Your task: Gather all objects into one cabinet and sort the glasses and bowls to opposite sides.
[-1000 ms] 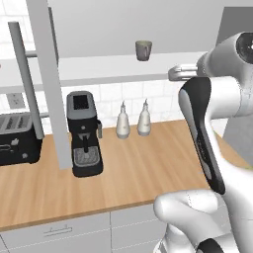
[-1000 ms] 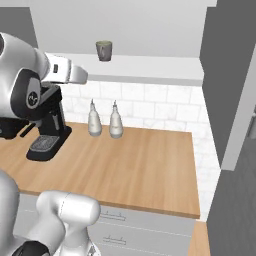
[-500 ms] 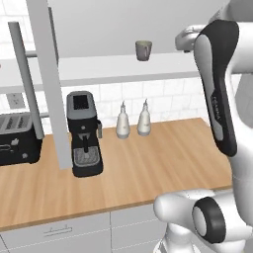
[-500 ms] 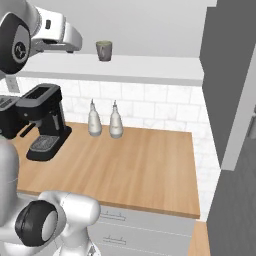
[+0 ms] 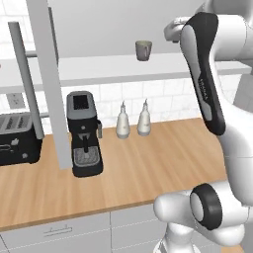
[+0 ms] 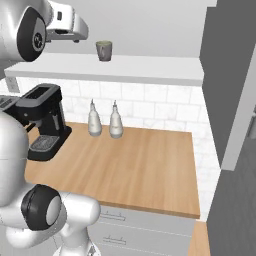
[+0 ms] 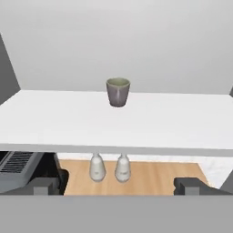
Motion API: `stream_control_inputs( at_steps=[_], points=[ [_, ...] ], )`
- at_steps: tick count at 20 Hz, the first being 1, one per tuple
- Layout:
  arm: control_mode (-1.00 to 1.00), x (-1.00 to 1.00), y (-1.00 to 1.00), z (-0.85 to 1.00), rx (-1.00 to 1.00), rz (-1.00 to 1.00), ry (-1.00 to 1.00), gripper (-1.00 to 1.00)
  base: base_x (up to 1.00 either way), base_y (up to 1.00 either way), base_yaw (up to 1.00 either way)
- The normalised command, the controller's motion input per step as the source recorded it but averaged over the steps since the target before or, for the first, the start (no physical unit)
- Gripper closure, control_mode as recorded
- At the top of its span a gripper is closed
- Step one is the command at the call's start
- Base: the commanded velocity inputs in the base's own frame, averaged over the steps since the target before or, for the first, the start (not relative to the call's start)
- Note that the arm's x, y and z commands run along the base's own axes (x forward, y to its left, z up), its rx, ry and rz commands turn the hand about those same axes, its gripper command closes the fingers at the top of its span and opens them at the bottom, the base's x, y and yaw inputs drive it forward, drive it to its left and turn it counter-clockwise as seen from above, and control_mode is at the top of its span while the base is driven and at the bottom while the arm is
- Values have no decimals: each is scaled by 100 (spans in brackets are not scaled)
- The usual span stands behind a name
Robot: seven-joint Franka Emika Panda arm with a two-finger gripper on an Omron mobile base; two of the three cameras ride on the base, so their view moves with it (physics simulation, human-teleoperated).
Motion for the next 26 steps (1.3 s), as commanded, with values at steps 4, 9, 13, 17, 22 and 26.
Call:
stream_control_inputs(
  at_steps=[4, 9, 13, 17, 22, 26],
  points=[
    [-100, 69, 23, -26, -3, -8, 0, -100, 0, 0, 0],
    [-100, 51, 0, -37, 0, -2, 0, -100, 0, 0, 0],
    [-100, 59, -4, -8, 0, 0, 0, -100, 0, 0, 0],
    [-100, 76, -1, 2, 0, 0, 0, -100, 0, 0, 0],
    [-100, 39, -1, -10, -1, 3, 0, -100, 0, 0, 0],
    [-100, 24, -3, -28, 0, 8, 0, -100, 0, 0, 0]
  ],
)
